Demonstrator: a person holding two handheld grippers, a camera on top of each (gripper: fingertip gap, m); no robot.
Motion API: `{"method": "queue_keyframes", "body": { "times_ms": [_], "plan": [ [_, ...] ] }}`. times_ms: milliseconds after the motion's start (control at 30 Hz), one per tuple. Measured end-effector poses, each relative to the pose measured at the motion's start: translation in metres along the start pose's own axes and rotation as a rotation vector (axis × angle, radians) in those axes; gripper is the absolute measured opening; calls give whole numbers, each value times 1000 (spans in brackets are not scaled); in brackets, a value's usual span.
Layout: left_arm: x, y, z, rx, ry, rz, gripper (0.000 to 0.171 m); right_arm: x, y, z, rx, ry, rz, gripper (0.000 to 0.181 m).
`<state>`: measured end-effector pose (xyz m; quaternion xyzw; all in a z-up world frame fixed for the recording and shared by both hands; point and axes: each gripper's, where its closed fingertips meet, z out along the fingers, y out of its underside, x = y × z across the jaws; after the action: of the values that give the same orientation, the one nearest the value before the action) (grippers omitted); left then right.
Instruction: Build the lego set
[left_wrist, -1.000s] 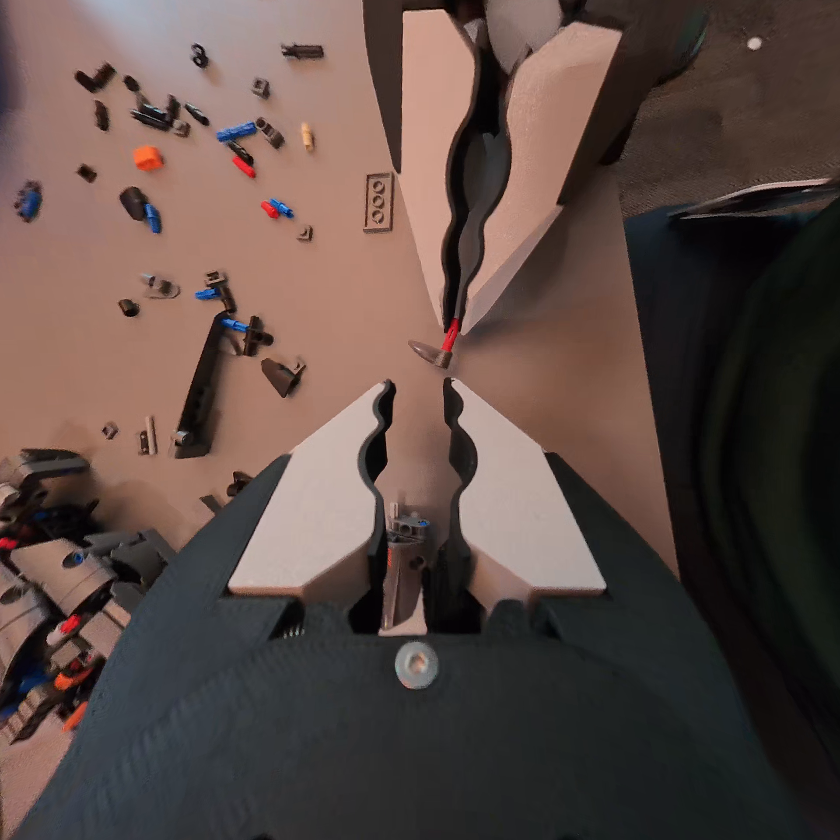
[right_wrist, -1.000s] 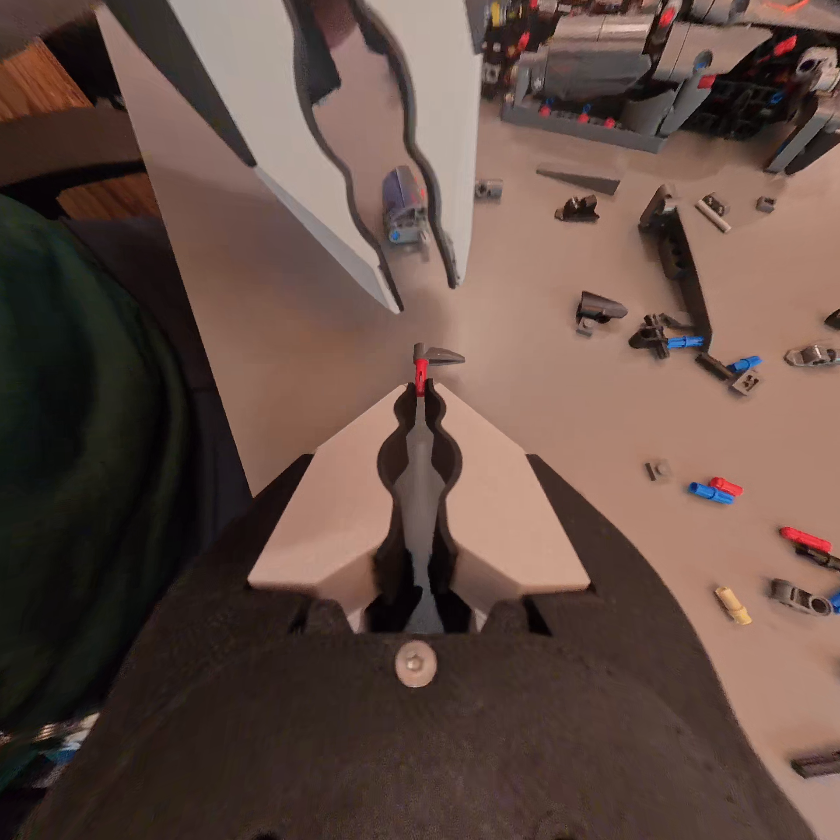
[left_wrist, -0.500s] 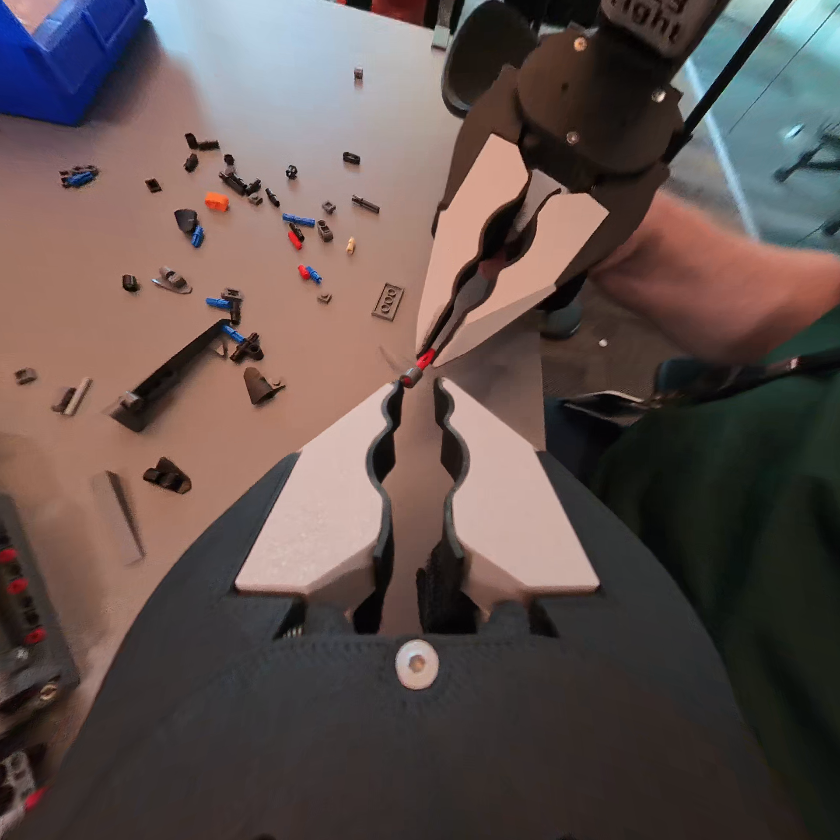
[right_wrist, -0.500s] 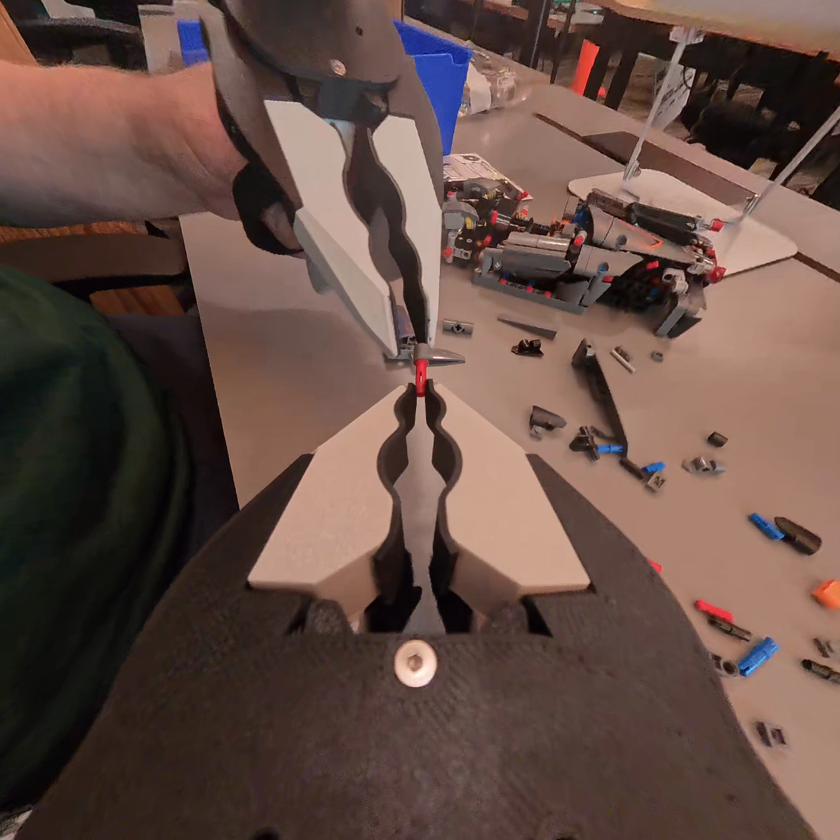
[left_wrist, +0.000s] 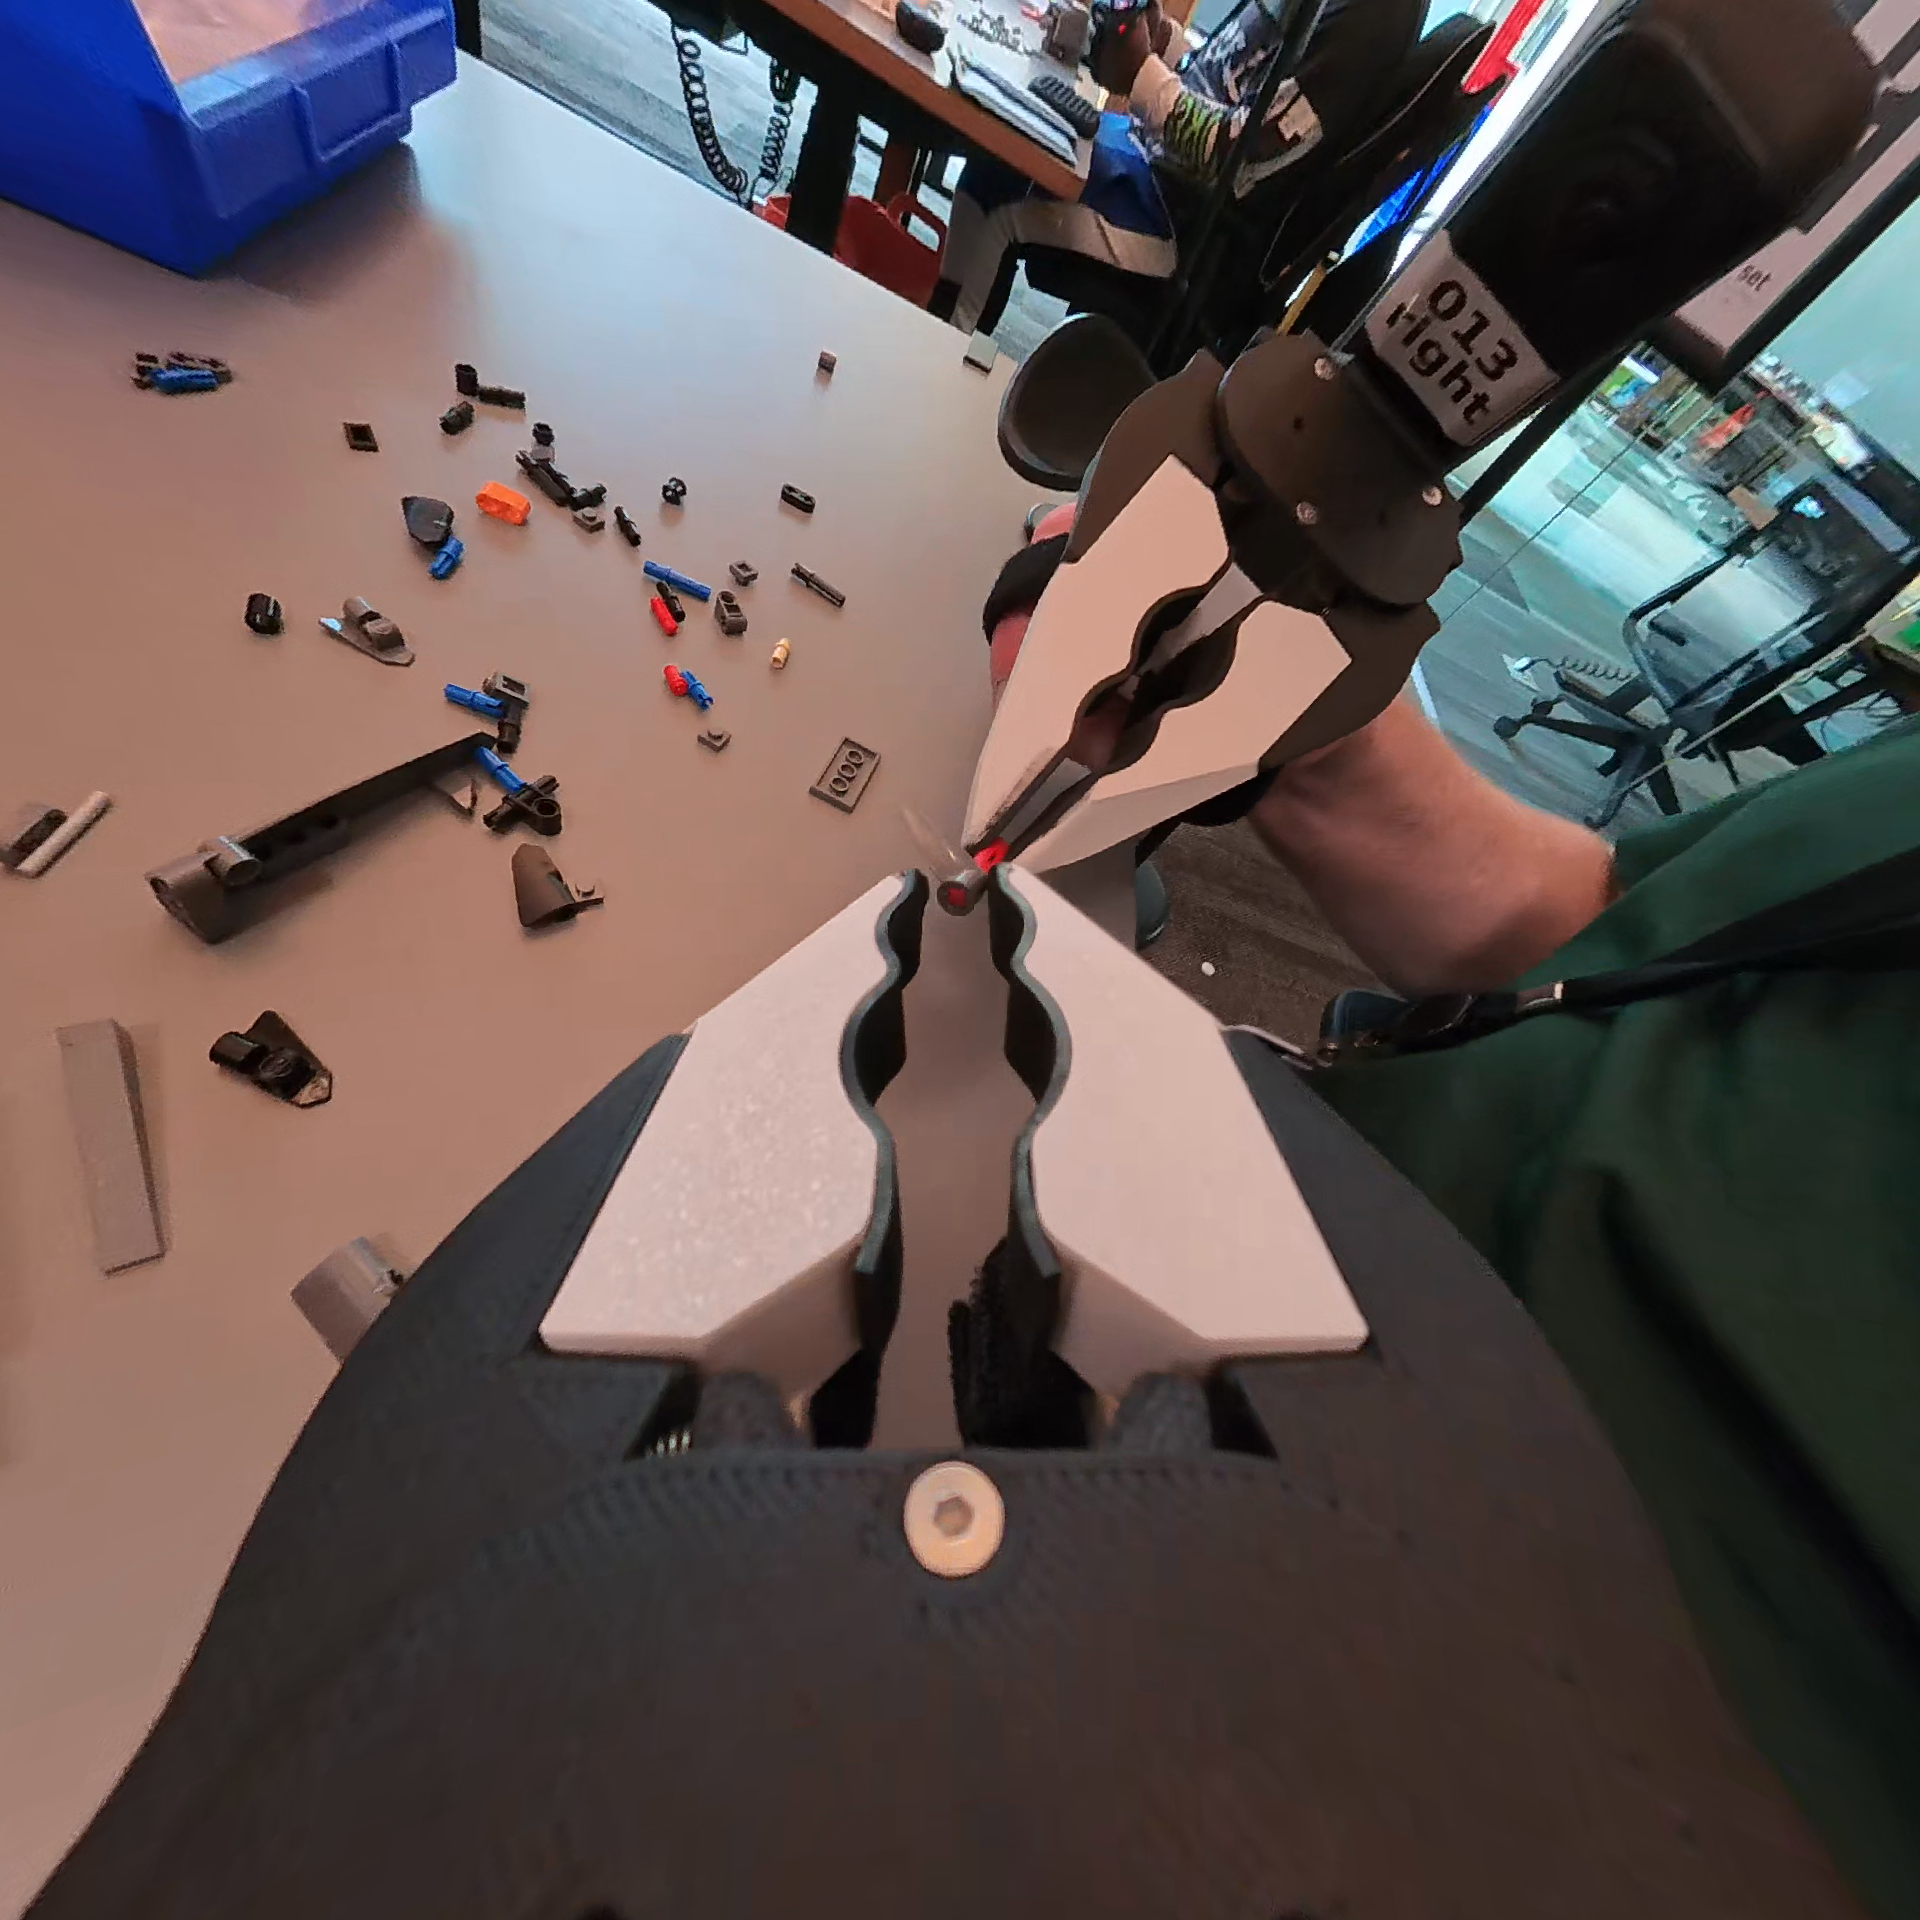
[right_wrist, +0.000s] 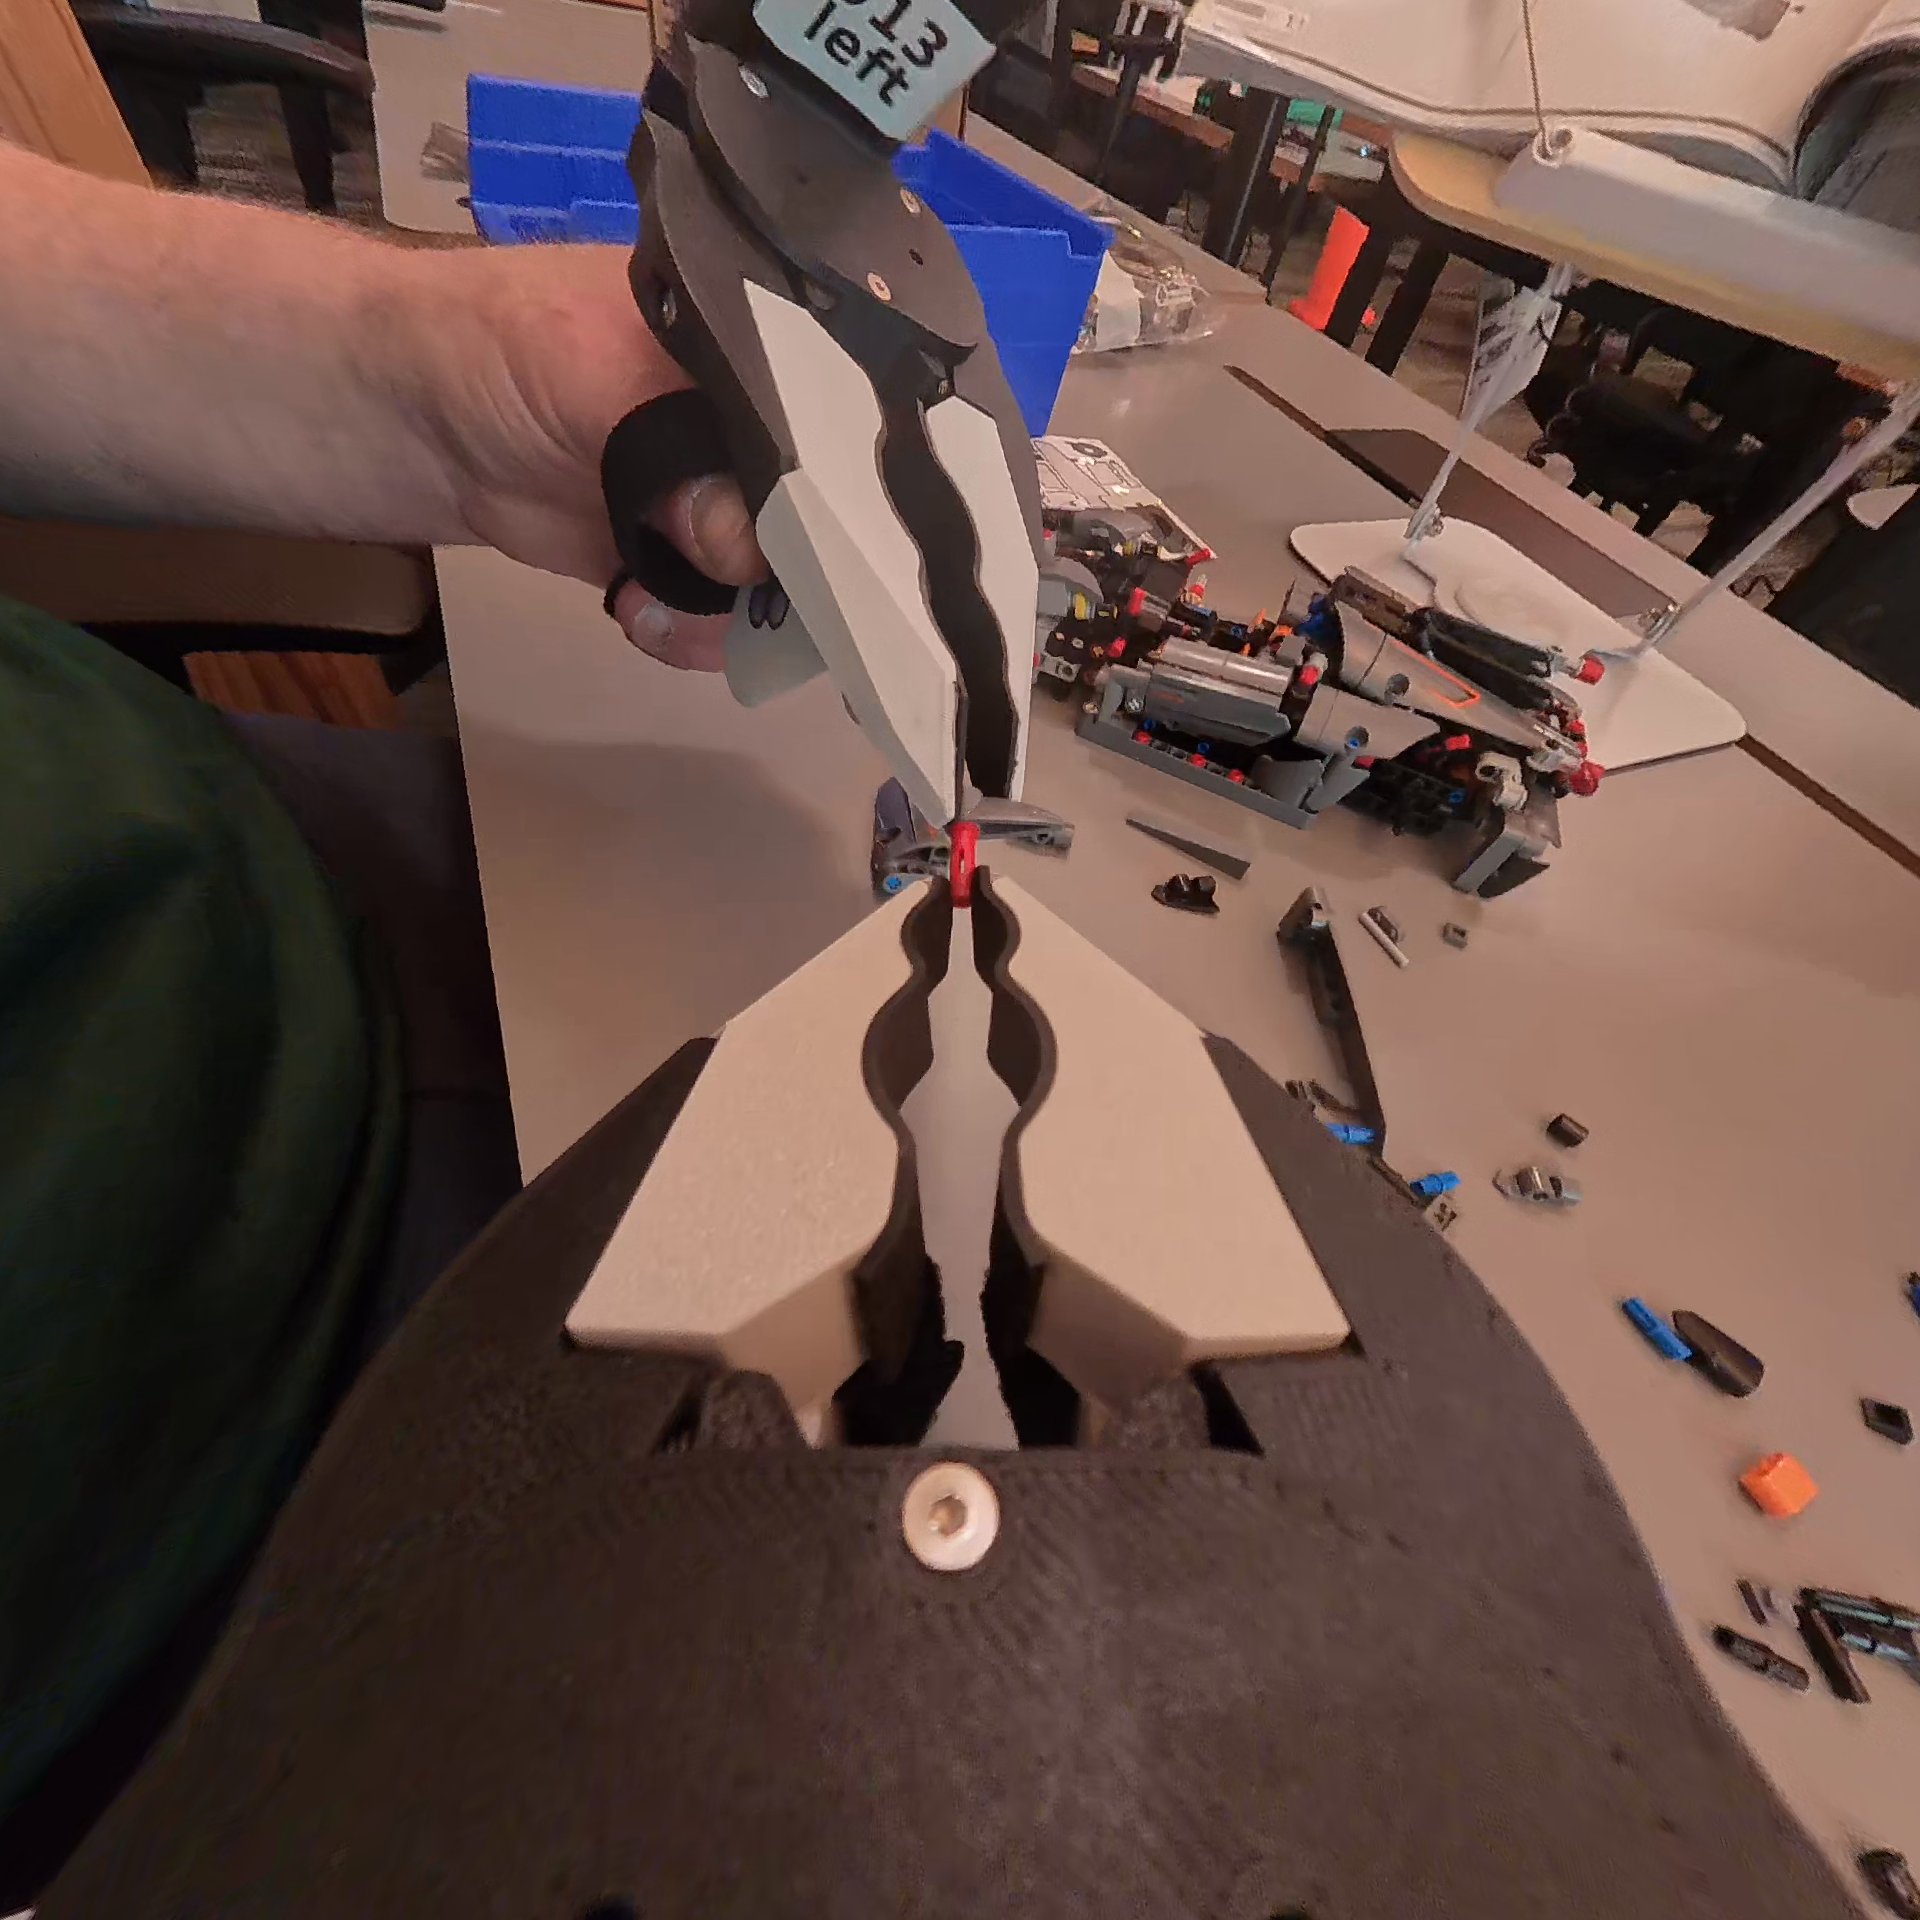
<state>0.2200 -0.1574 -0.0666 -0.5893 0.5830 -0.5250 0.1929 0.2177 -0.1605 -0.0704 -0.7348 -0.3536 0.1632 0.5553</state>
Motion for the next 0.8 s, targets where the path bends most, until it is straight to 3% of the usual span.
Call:
{"method": "queue_keyframes", "body": {
  "times_ms": [800],
  "plan": [
    [5,-31,-30,180,39,32,12,7,-41,11,88,-4,-35,2]
  ]
}}
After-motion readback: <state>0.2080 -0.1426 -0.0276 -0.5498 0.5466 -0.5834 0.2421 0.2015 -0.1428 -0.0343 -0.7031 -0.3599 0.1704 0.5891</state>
